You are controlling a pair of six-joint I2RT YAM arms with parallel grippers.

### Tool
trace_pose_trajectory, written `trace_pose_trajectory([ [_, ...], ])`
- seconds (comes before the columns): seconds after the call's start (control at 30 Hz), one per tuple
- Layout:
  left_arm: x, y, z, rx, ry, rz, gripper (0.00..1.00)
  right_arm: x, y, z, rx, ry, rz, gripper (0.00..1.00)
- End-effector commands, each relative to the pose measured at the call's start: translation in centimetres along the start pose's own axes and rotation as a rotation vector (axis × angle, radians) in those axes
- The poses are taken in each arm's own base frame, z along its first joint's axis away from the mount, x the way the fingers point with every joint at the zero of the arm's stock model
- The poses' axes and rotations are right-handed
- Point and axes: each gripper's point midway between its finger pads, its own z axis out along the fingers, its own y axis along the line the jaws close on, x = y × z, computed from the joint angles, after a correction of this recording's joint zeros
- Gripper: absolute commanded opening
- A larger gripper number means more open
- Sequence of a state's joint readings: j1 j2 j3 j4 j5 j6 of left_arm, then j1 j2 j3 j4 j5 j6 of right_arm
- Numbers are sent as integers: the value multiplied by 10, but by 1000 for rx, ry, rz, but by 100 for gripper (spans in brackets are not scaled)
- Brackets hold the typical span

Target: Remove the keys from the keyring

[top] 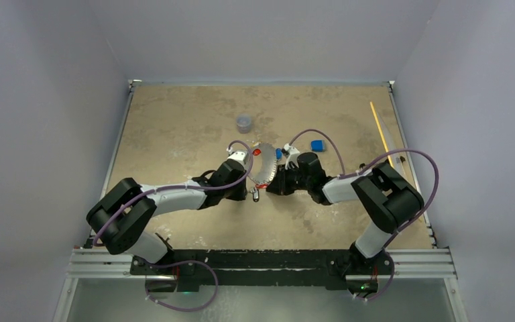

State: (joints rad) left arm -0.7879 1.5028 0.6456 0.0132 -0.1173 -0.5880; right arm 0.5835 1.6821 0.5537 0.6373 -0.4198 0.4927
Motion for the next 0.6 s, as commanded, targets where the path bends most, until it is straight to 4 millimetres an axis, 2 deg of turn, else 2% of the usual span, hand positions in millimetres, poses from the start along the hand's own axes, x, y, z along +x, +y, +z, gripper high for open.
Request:
trace_pose_trajectory([
  [0.0, 41, 21, -5, -63, 133, 14, 15, 2, -24, -12, 81, -24, 48, 19],
  [0.17, 45, 24, -3, -76, 146, 12, 15, -4, -47, -27, 185, -68, 103, 21],
  [0.33, 45, 24, -4, -79, 147, 7, 14, -23, -50, -33, 215, -115, 45, 21],
  [0.37, 44, 24, -4, -78, 144, 6, 14, -28, -45, -33, 199, -124, 20, 21],
  [0.47, 38, 18, -8, -51, 127, 9, 17, -32, -15, -32, 83, -126, -54, 21],
  [0.57, 23, 6, -15, -3, 81, 4, 25, -35, 17, -28, 13, -134, -113, 22],
])
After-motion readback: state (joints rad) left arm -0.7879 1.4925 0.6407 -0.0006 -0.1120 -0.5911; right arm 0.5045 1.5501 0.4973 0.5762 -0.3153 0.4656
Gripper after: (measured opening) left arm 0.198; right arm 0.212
